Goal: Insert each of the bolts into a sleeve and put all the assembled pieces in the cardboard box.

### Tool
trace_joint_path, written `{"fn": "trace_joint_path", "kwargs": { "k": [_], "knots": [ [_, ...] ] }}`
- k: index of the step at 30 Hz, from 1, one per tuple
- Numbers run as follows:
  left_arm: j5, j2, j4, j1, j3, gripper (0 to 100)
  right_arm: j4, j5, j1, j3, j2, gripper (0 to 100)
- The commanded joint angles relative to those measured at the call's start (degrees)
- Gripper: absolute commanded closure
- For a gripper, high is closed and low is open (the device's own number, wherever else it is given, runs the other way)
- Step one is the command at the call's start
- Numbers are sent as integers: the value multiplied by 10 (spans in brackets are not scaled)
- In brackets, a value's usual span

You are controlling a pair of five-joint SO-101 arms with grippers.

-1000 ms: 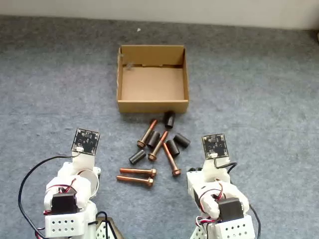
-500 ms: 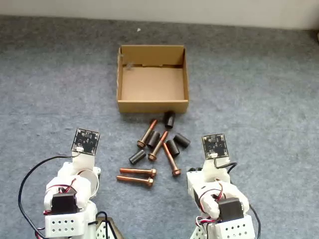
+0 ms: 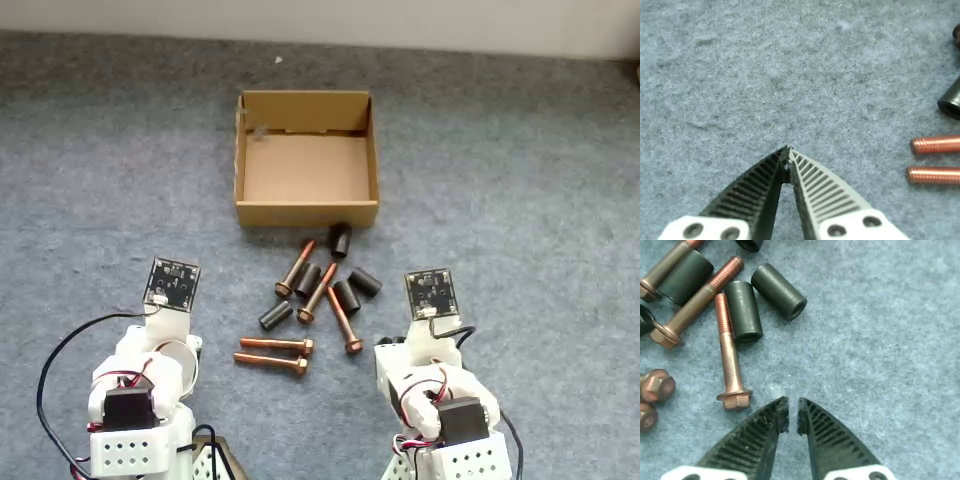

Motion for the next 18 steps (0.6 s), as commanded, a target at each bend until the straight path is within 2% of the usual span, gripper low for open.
{"fn": "trace_joint_path", "kwargs": {
  "k": [1, 6, 11, 13, 14, 17, 18],
  "knots": [
    [-5, -6, -2, 6, -22, 993, 2, 0, 4, 82, -7, 961],
    [-6, -5, -26, 29, -26, 993, 1, 0, 36, 44, -8, 961],
    [-6, -5, -25, 39, -15, 993, -13, -1, 189, -39, -8, 961],
    [-6, -5, -25, 39, -13, 994, -73, 3, 222, -56, -8, 961],
    [-6, -5, -26, 39, -7, 993, -100, 19, 226, -61, -7, 961],
    [-6, -5, -30, 39, -2, 993, -118, 146, 215, -73, -4, 961],
    [-7, -5, -30, 38, -2, 993, -118, 151, 201, -80, -4, 961]
  ]
}}
